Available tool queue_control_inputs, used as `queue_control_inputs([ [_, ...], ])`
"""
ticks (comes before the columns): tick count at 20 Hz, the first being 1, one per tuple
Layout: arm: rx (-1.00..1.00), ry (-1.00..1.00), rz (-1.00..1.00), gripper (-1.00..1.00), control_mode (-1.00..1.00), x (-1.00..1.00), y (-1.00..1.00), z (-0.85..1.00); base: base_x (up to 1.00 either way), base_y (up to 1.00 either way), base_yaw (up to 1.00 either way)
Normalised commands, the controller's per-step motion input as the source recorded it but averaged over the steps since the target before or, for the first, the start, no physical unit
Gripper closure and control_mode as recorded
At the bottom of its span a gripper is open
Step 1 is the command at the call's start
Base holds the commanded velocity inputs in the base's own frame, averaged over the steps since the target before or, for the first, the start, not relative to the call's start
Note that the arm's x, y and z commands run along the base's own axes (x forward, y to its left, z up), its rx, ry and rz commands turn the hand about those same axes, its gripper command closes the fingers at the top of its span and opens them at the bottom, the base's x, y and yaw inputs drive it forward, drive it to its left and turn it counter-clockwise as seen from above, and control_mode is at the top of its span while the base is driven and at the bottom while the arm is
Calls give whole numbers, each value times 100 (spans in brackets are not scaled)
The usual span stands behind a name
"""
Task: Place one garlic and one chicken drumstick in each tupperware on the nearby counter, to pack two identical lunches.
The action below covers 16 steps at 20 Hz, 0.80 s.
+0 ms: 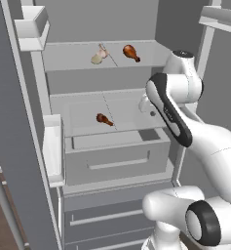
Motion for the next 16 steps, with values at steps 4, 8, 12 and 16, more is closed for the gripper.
queue_control_inputs([
  [4, 0, -28, 1, -100, -100, -6, 5, 12, 0, 0, 0],
  [8, 0, -78, 3, -100, -100, -10, 5, 40, 0, 0, 0],
  [12, 0, -71, 1, -100, -100, 0, 8, 52, 0, 0, 0],
  [16, 0, -36, 0, -100, -100, 19, 8, 48, 0, 0, 0],
])
